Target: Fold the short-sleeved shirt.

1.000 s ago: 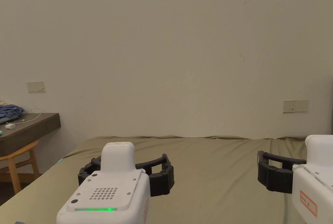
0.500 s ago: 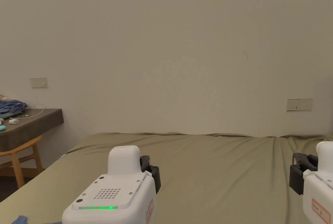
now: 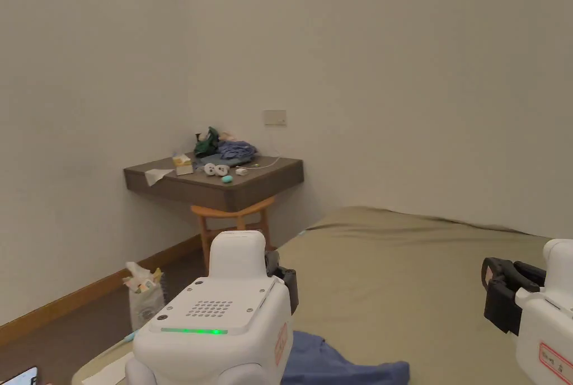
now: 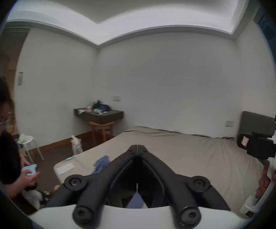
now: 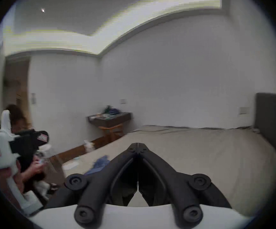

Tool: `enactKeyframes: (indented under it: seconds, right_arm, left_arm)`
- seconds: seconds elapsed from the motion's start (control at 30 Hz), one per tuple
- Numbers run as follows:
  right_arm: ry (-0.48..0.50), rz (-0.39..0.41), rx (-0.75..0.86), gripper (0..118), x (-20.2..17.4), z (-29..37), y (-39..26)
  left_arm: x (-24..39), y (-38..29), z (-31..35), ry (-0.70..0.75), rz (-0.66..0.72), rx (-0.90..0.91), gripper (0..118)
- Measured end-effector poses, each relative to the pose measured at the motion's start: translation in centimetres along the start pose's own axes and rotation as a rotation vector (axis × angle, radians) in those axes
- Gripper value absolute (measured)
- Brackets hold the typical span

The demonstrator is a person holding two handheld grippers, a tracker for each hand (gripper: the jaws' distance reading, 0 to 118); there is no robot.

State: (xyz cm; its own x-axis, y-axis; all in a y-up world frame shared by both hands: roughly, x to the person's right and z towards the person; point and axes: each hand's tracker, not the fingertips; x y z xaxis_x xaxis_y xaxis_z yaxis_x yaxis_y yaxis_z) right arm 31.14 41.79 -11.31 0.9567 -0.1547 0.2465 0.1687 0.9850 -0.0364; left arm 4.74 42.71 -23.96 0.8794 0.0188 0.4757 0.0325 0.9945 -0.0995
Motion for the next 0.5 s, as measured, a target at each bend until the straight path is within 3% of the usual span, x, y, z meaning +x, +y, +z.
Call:
enactKeyframes:
  seconds: [0.2,0.5]
  right_arm:
    - [0.053,0.039,-0.028,2,-3.5,-3.0,-1.7]
    - [0.014,0.092,-0.102,2,-0.7,-7.1,-3.9]
  left_arm:
    - [-2.8,-1.4,-2.0,0.026,-0.028,-0.041,0]
    - [0.0,-8.8,-14.5,-0.13,0.019,-0.264,0]
